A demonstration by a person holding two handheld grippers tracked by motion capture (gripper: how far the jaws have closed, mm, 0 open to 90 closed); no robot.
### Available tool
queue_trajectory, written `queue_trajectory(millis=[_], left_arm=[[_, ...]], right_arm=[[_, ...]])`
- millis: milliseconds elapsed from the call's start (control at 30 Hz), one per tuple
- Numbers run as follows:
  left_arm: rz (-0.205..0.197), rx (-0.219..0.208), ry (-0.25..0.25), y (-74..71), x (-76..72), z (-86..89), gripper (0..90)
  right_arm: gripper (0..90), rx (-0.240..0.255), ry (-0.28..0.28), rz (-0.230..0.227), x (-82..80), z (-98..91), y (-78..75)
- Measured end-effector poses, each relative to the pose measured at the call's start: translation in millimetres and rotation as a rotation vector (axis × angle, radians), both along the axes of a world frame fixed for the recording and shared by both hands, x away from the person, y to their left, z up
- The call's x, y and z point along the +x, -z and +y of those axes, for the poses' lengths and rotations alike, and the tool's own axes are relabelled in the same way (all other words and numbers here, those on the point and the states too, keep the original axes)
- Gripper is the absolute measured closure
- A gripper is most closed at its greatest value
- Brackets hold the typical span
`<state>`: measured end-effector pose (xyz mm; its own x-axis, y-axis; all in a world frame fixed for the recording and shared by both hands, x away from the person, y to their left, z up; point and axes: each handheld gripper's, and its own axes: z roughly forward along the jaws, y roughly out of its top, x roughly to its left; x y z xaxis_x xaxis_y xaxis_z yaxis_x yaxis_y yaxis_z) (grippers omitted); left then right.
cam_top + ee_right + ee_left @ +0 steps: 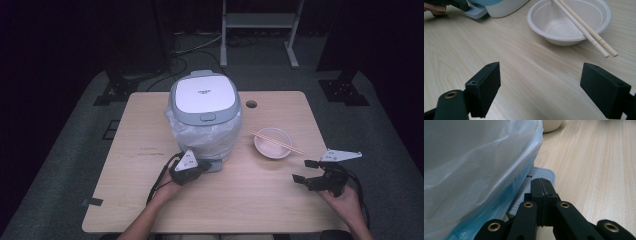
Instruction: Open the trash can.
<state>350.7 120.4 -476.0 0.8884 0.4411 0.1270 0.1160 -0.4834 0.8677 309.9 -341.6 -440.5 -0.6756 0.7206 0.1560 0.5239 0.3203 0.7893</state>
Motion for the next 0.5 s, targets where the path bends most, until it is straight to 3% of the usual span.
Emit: queue_trajectory(millis=[500], left_arm=[[0.004, 0.008, -0.002, 1.1, -0.1, -0.8, 90.0]], right_arm=[[15.2, -0.017, 0.001, -0.039, 7.6, -0.5, -17.4]])
